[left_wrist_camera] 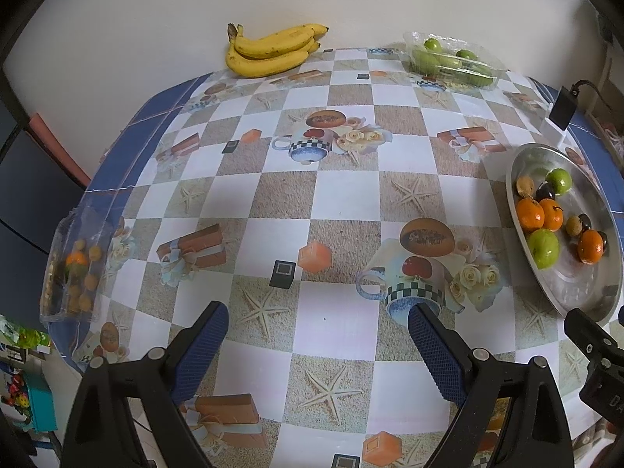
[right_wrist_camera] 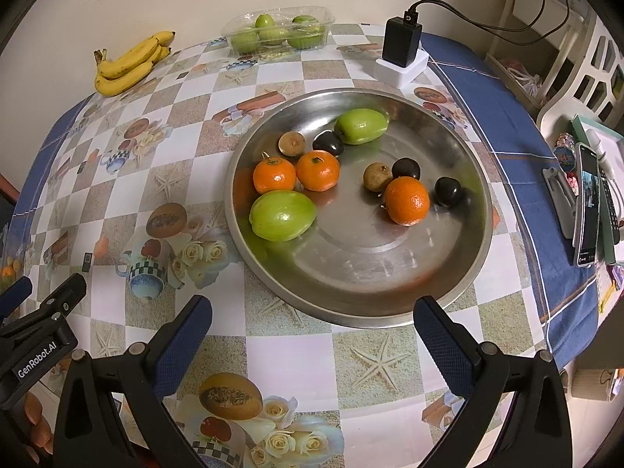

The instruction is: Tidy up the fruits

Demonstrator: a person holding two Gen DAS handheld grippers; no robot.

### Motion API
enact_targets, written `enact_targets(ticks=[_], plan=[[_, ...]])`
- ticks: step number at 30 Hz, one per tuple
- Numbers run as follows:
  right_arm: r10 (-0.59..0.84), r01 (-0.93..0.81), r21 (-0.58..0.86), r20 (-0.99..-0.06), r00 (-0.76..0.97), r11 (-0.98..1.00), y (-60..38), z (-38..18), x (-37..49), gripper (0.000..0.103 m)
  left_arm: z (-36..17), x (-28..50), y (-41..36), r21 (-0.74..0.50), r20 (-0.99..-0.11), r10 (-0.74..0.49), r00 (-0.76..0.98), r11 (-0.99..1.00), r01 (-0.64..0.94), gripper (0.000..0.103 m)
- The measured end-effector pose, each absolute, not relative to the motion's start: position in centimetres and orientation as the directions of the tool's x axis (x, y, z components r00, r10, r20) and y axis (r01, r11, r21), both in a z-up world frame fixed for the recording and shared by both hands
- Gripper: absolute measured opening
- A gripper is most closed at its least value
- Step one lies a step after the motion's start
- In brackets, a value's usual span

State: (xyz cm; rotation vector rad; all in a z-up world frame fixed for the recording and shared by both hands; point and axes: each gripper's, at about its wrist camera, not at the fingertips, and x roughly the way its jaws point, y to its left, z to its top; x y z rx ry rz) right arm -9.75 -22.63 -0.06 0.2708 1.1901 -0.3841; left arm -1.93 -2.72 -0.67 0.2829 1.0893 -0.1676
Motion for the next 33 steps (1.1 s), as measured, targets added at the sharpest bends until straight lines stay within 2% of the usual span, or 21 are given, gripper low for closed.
enact_targets(ticks=[33], plan=[[-0.141, 0.438, 0.011, -0.939, 0.314, 0.899, -22.73, -0.24, -9.85, 0.103, -0.39, -1.86, -2.49, 0.135, -0.883, -0.003, 0.469, 0.956, 0.261, 0.095]])
